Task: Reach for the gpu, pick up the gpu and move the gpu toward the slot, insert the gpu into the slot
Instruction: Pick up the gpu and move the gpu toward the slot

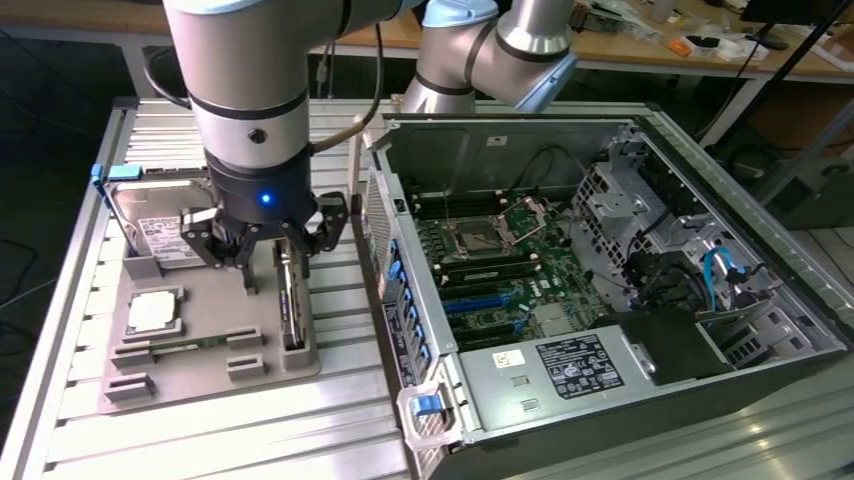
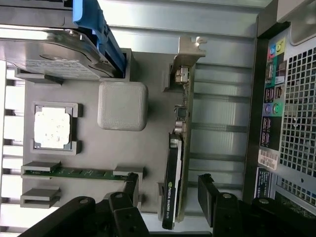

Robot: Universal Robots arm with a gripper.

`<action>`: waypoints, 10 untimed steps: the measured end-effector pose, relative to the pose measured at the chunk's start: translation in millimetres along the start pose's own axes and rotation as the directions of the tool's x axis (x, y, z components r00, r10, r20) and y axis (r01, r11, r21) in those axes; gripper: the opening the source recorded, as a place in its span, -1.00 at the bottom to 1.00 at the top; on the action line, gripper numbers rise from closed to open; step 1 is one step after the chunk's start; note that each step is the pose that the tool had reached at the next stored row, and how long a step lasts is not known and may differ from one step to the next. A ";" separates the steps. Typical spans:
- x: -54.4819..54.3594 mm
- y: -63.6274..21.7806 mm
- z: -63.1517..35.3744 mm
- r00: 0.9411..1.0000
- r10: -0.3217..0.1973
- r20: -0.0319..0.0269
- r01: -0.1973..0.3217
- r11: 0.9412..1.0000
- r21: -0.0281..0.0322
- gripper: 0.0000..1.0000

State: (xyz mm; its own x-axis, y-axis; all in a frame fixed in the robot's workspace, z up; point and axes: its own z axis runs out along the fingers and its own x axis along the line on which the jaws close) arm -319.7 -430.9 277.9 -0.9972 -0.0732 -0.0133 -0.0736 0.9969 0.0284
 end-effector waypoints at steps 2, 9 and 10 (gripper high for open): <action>0.0 0.8 3.6 1.000 0.000 0.000 0.000 1.000 0.000 0.21; -0.4 5.6 17.2 1.000 0.000 0.000 0.000 1.000 0.000 0.21; -0.4 6.0 18.8 1.000 0.000 0.000 0.000 1.000 0.000 0.21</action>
State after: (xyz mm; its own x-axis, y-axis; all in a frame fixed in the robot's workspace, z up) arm -319.6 -424.4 259.3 -0.9972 -0.0732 -0.0134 -0.0735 0.9969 0.0284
